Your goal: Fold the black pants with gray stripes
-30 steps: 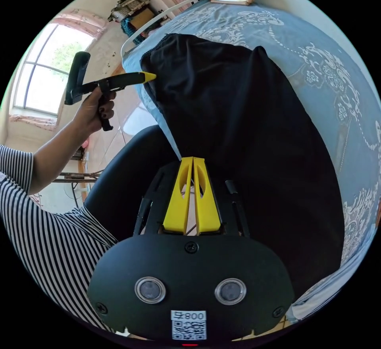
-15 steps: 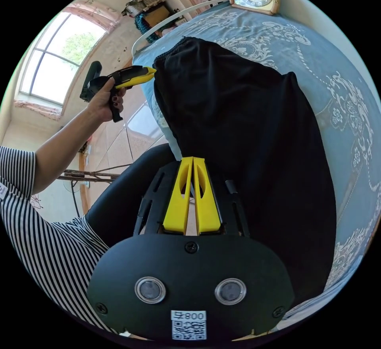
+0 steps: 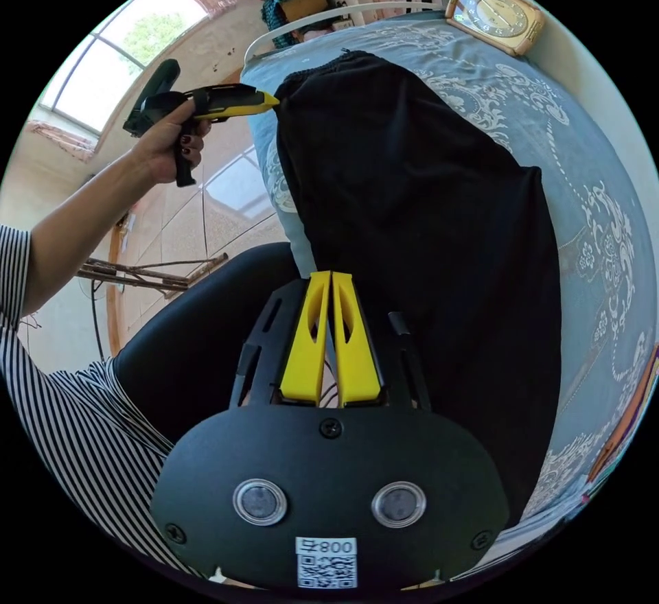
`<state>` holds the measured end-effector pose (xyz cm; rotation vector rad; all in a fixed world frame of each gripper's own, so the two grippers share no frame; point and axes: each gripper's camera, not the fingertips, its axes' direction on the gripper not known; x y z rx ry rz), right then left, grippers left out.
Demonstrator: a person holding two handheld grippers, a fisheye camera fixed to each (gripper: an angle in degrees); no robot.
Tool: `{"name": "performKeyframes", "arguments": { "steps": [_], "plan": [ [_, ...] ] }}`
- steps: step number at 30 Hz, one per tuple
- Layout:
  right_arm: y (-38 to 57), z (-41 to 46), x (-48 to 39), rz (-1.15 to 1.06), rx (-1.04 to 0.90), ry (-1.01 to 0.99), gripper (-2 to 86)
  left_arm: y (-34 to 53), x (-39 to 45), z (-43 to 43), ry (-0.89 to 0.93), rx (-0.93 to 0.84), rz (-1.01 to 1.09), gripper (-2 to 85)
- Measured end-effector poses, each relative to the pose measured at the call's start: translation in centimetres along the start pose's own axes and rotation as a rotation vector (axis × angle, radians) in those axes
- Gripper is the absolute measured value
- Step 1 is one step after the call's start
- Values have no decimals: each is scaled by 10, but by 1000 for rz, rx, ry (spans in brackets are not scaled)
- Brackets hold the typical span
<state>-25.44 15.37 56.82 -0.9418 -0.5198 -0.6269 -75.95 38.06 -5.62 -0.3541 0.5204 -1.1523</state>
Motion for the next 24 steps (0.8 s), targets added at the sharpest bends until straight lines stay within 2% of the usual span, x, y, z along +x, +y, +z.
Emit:
{"name": "performKeyframes", "arguments": {
  "steps": [4, 9, 14, 16, 20, 24],
  "plan": [
    [-5, -12, -2, -32, 8, -91, 0, 4, -8, -4, -1, 8, 8, 12],
    [-8, 3, -3, -46, -77, -79, 0, 12, -19, -9, 1, 26, -3, 21],
    [-7, -9, 2, -26, -41, -149, 1, 31, -6, -19, -6, 78, 71, 36],
    [-5, -26, 6, -1, 26, -111, 2, 39, 2, -13, 21, 39, 114, 48],
    [-4, -41, 17, 49, 78, -50, 6, 51, 10, 18, -35, -98, 141, 57],
    [-9, -38, 24, 56, 35, -10, 14, 57, 8, 20, -70, -91, 140, 17]
  ]
}}
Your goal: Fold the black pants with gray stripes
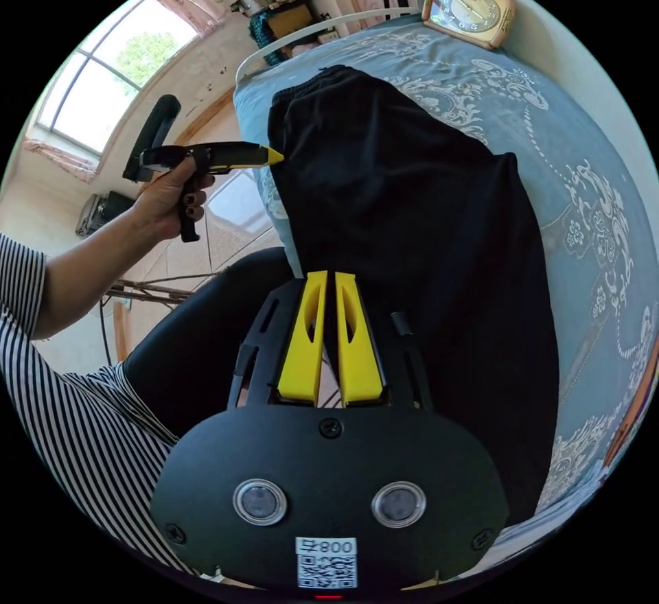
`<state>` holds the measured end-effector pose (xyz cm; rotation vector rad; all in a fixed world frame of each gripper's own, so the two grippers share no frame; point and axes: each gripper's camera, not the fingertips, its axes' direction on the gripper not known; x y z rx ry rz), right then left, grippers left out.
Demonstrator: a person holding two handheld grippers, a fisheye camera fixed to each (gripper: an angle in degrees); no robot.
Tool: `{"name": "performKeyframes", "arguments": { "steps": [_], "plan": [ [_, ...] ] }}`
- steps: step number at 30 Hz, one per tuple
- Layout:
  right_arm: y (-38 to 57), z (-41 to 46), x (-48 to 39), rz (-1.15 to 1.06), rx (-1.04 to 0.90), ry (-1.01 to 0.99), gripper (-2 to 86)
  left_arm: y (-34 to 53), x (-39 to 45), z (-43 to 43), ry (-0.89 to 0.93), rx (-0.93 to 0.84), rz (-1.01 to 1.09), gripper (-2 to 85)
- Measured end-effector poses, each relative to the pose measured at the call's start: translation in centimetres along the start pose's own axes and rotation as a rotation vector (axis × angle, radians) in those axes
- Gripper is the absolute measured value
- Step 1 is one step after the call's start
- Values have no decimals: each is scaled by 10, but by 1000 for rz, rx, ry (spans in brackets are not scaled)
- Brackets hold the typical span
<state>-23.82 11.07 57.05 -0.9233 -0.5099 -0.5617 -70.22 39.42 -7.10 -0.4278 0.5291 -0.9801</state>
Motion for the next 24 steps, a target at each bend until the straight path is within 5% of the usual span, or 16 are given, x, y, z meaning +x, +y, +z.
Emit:
{"name": "performKeyframes", "arguments": {
  "steps": [16, 24],
  "plan": [
    [-14, -43, 31, 21, 73, -22, -1, 31, 29, 2, -51, 133, 115, 4],
    [-67, -79, 130, 216, 208, 89, 34, 32, 34, 55, -116, -44, 171, 2]
  ]
}}
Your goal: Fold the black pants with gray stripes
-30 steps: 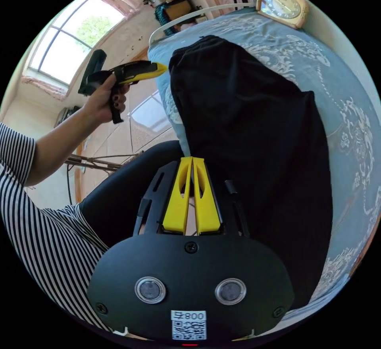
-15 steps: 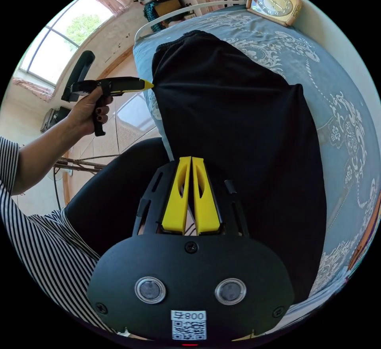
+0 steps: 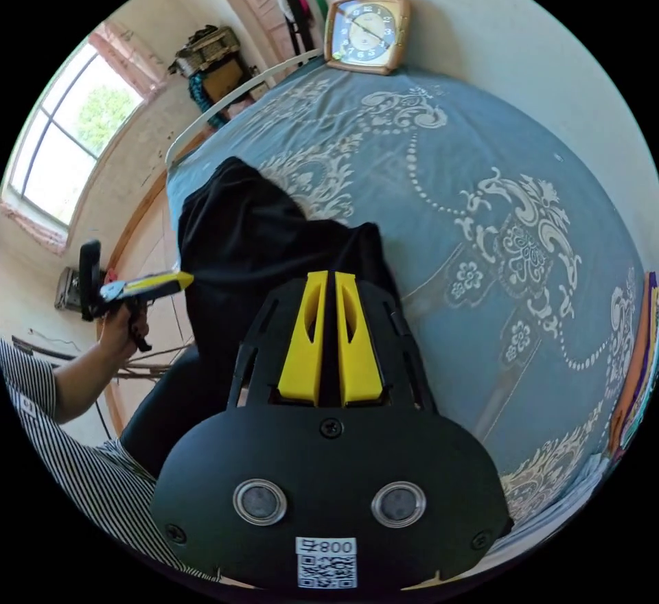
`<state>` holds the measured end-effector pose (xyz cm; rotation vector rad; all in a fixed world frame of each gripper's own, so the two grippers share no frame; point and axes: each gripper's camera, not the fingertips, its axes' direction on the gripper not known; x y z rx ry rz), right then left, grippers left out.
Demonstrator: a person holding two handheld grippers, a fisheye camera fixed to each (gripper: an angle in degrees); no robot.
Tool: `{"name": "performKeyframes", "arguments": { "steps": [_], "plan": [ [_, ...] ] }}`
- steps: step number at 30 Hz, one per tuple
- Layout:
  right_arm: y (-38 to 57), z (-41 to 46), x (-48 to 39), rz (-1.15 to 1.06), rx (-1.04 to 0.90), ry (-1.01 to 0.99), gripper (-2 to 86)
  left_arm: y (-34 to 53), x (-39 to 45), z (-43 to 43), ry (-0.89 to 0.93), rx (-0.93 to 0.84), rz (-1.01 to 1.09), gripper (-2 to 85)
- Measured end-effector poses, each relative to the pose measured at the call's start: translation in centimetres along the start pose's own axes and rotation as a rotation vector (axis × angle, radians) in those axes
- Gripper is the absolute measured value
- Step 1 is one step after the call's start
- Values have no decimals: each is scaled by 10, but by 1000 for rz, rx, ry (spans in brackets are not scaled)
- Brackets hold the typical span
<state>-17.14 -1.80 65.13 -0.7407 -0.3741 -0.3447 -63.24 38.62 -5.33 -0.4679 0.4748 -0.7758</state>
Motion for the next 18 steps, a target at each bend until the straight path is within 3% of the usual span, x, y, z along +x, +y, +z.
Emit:
{"name": "performKeyframes", "arguments": {
  "steps": [6, 18],
  "plan": [
    [-39, 33, 32, 66, -85, 39, 65, 4, 1, 12, 25, 10, 9, 1],
    [-62, 29, 44, 11, -168, 42, 5, 12, 6, 33, 59, 42, -7, 1]
  ]
}}
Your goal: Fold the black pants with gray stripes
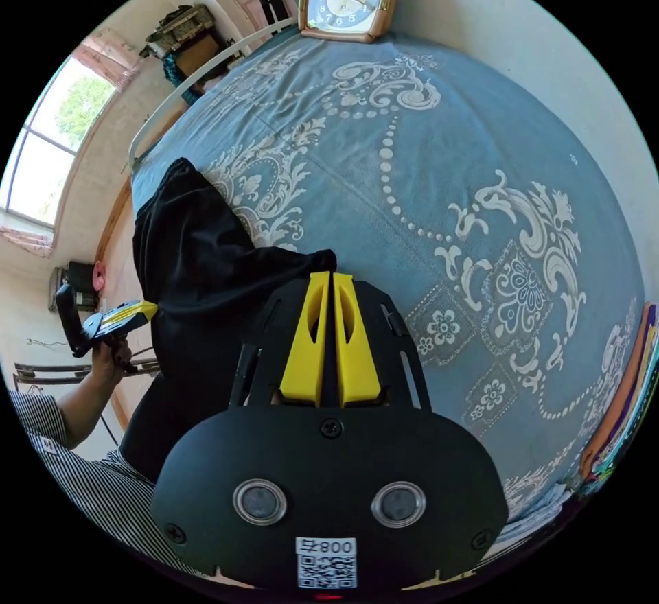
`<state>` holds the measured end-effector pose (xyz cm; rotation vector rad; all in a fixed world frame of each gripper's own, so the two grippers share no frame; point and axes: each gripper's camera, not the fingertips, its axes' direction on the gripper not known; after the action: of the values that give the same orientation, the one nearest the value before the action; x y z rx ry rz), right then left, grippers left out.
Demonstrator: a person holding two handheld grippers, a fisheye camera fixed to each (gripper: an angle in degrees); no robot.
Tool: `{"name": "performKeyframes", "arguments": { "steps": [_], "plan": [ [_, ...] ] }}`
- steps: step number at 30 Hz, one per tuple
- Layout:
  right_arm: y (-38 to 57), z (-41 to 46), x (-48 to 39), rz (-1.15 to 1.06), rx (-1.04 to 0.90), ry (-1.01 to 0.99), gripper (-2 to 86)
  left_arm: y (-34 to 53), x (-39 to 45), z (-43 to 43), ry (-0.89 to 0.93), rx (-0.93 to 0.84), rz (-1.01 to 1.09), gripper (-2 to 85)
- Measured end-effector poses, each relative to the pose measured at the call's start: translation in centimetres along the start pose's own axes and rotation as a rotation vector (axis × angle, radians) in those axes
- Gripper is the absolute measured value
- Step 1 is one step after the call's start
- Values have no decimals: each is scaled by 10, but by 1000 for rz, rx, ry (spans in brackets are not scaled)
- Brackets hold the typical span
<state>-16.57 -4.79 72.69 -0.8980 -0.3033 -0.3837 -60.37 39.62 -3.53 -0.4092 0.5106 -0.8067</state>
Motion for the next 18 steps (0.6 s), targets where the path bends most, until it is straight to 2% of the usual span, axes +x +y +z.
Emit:
{"name": "performKeyframes", "arguments": {
  "steps": [6, 10, 13, 16, 18],
  "plan": [
    [4, -1, 11, 52, 29, -44, 3, 0, 0, 8, 55, -12, -31, 1],
    [16, -18, 20, 97, 95, -61, 1, 1, -1, -1, 70, 87, -56, 2],
    [32, -29, 3, 40, 139, -160, 1, -7, -1, -7, 16, 160, -58, 2],
    [53, -20, -43, -91, 93, -204, 1, -19, -7, -2, -45, 188, -91, 2],
    [66, -7, -71, -158, 43, -230, 1, -26, -11, 11, -172, 157, -139, 2]
  ]
}}
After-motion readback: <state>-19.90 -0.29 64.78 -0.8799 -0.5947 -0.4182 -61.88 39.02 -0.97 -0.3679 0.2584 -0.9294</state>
